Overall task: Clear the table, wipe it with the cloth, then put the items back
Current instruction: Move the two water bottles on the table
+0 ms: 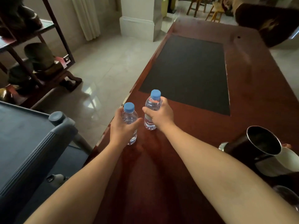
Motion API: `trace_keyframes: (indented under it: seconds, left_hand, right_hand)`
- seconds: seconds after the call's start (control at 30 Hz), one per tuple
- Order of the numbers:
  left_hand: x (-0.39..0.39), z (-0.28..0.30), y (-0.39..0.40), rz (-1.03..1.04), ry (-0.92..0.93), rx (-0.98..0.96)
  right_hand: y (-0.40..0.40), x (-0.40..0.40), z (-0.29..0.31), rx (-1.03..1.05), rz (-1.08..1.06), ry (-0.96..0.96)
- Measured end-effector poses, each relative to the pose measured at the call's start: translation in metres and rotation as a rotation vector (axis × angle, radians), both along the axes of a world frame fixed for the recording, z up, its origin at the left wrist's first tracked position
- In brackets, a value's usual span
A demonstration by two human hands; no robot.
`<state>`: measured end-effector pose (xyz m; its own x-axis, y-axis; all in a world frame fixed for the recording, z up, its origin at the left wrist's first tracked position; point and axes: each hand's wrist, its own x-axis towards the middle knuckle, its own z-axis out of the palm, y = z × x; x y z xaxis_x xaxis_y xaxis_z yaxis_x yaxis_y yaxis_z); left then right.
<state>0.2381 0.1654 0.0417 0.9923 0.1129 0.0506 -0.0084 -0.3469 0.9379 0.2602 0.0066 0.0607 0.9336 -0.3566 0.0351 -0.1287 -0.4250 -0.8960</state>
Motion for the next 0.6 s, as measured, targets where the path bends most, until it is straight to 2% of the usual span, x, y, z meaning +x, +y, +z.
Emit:
trace_keyframes:
  seconds: [0.17,0.6]
  left_hand:
    - [-0.011,0.014,-0.028,-0.008,-0.021,-0.043]
    - [-0.034,0.021,-0.116,-0.206,-0.028,-0.032]
  right_hand:
    - [-0.038,-0.032,0.01,-0.019,-0.105,-0.02]
    - [-0.122,-0.104,0.003,-0.066,-0.331,0.03]
